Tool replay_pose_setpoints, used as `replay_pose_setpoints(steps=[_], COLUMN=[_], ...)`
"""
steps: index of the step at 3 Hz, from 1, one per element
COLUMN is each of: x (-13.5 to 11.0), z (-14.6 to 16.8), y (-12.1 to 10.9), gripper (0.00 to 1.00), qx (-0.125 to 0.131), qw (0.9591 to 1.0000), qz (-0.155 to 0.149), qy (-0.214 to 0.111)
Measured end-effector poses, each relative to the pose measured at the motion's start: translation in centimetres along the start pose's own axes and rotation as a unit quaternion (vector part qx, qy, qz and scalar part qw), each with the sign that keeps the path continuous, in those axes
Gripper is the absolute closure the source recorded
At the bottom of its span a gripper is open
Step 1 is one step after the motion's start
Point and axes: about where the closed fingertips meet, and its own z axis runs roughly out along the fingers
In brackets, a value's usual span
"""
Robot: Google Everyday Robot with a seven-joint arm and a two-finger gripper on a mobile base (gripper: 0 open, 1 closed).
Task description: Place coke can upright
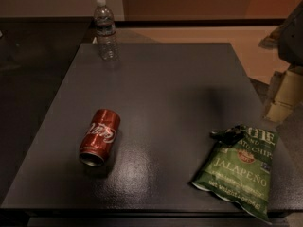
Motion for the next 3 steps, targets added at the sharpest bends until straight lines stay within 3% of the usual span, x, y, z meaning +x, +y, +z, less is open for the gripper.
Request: replay_pose_setpoints(steps=[2,3], x=[-0.6,-2.6], z=[0.1,0.9], y=[-0.1,-0.4], gripper=[0.00,0.00], qx=[0.003,0.002], qw=[0.9999,0.9983], qz=[-0.010,-0.052], qy=[-0.003,-0.024])
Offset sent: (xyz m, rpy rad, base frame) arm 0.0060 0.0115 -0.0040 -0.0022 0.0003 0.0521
